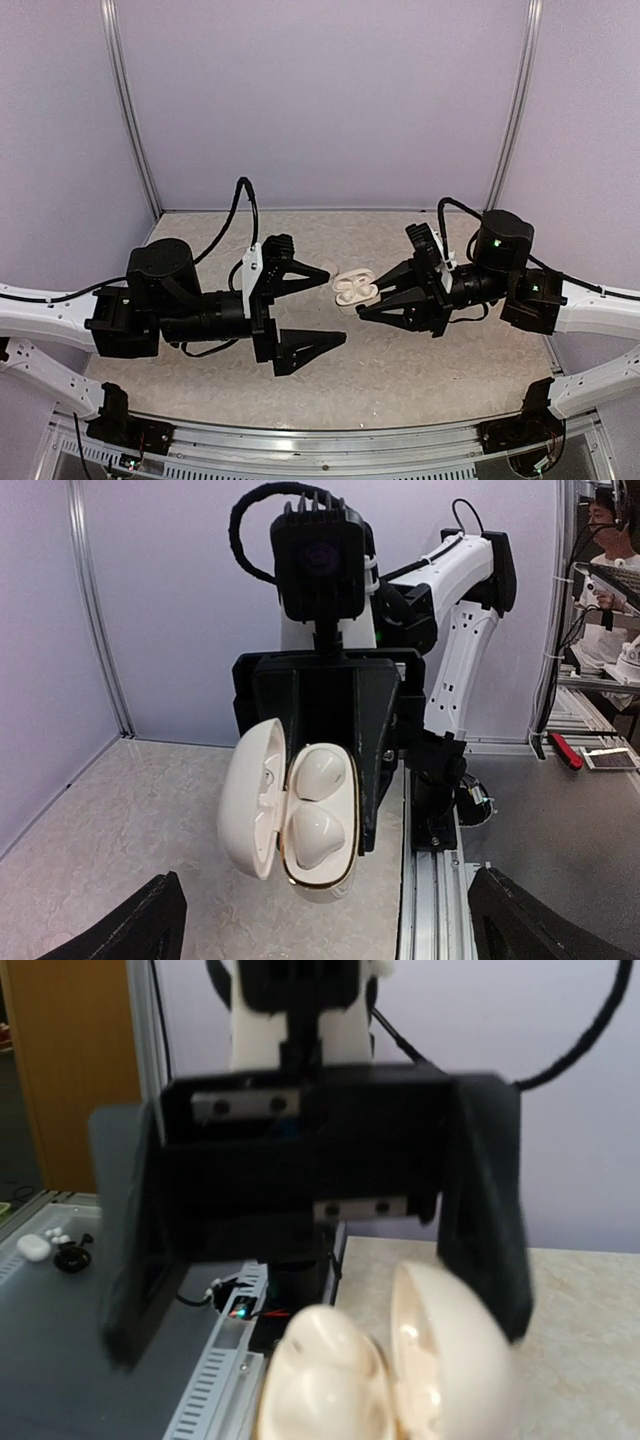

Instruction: Insert the wireless bluetooth earbuds into the charging case

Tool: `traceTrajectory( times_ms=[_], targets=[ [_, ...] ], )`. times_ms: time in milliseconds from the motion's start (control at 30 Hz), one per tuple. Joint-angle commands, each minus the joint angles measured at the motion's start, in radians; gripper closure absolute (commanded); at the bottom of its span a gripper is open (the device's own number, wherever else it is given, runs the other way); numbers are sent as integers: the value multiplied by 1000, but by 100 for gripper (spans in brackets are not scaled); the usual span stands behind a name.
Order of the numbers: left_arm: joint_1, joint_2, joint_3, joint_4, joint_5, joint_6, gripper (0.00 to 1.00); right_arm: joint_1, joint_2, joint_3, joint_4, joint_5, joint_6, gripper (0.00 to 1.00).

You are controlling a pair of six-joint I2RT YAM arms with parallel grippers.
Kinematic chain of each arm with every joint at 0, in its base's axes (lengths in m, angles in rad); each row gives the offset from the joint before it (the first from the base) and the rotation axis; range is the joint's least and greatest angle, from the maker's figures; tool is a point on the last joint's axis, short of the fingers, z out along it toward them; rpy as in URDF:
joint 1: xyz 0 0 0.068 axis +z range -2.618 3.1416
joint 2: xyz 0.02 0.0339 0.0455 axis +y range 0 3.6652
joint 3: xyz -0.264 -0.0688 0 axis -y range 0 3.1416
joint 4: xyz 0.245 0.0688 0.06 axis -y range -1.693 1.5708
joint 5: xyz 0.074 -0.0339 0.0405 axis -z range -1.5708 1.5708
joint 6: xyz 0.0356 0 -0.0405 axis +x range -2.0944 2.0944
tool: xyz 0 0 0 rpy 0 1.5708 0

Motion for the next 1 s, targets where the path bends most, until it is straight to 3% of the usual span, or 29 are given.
traceTrajectory(
  times_ms=[0, 800, 967],
  targets=[
    [-20, 37, 22, 64, 34, 22, 3, 9, 13, 24, 35, -31, 12, 100],
    [-70, 14, 19, 84, 10, 91, 5, 9, 32, 14, 36, 10, 24, 100],
    [-70, -13, -13, 110, -89, 118, 2, 9, 37, 15, 23, 60, 45, 100]
  ],
)
